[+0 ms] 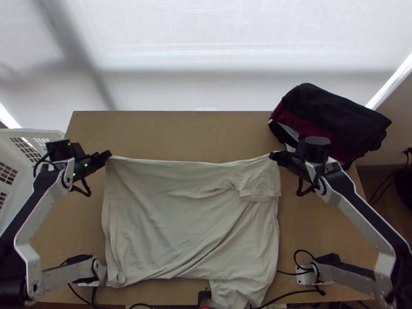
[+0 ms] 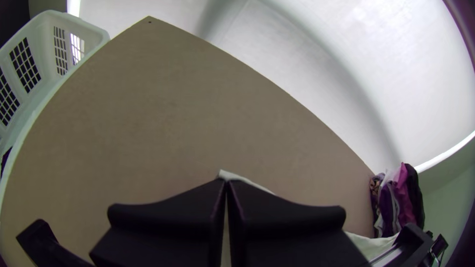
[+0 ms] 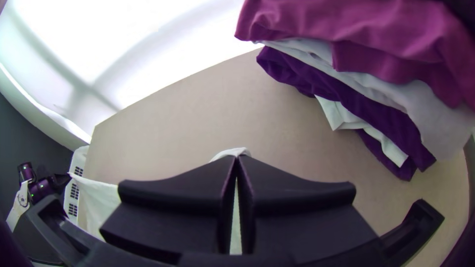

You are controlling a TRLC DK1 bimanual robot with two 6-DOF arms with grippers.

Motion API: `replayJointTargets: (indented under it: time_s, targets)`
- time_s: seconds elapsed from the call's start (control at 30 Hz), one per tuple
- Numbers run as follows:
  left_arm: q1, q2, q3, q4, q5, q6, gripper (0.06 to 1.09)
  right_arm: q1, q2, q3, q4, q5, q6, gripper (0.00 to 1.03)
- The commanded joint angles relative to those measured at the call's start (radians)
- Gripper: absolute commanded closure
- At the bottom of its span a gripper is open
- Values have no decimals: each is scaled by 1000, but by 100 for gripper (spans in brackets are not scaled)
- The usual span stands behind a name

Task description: Fold the t-shirt

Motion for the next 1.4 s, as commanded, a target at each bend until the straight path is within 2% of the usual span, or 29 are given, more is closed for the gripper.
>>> replayJointTargets:
  time_s: [0.0, 0.47, 0.7, 0.87, 1.13, 1.3, 1.37]
  targets:
    - [13, 115, 102, 31, -8, 15, 105, -16, 120, 87, 17, -4, 9, 100]
    - [38, 524, 501, -16, -22, 18, 105, 0, 464, 454, -85, -4, 36, 100]
    - [52, 721, 789, -196, -22, -7, 105, 1, 660, 730, -290, -3, 85, 100]
    - [59, 822, 970, -349, -22, -12, 105, 1, 721, 825, -327, -3, 88, 100]
    - [50, 854, 1013, -365, -22, 28, 105, 10, 764, 887, -373, -3, 90, 100]
    - [20, 859, 973, -366, -22, 71, 90, 24, 764, 868, -375, -1, 87, 100]
    - [4, 857, 932, -372, -22, 105, 90, 41, 764, 848, -375, -1, 82, 100]
